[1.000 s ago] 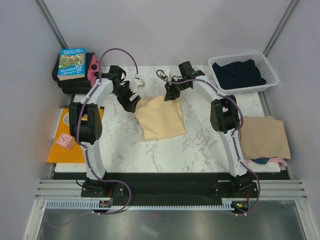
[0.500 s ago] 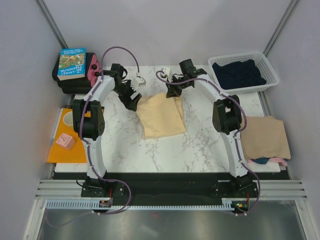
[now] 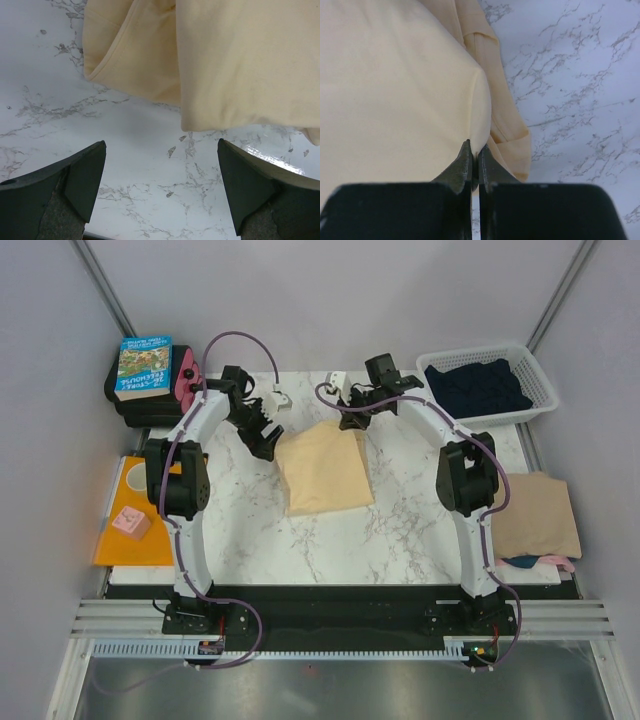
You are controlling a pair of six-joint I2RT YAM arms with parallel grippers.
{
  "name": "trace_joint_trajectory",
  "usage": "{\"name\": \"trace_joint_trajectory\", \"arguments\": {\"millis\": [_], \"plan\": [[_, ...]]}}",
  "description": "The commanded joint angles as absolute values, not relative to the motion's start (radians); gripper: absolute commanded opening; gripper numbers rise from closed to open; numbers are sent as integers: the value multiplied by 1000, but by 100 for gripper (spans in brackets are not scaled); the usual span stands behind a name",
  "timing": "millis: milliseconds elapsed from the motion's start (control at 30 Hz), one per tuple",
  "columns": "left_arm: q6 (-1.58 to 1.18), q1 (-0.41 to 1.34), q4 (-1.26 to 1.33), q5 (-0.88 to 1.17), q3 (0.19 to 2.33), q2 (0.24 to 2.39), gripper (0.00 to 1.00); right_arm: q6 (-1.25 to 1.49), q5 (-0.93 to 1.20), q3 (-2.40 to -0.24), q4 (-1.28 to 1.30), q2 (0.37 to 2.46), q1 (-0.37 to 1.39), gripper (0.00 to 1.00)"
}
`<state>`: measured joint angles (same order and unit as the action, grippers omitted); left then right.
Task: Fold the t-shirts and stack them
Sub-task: Smooth out wrinkles on the folded tshirt
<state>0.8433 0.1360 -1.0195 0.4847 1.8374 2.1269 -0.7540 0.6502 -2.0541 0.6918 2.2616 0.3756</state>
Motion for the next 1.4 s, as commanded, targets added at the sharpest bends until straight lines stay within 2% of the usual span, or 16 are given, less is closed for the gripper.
{"name": "trace_joint_trajectory", "arguments": {"millis": [0, 267, 633, 933, 1200, 1333, 1367], "plan": [[865, 144, -1026, 523, 1884, 2128, 100, -798, 562, -1981, 637, 2218, 364, 0], [859, 147, -1000, 534, 1881, 2118, 100, -785, 468, -1887, 548, 2217, 362, 0], [830, 166, -939, 578, 1890, 2135, 100, -759, 451, -1905, 512, 2255, 362, 0], [761, 167, -920, 678, 2019, 2259, 100, -764, 462, -1902, 512, 2257, 364, 0], [758, 170, -923, 689, 2080, 2296, 99, -769, 457, -1881, 511, 2255, 364, 0], [761, 172, -925, 678, 2091, 2313, 91, -767, 460, -1882, 512, 2256, 365, 0], [759, 175, -923, 678, 2094, 2325, 81, -765, 462, -1882, 511, 2258, 365, 0]]}}
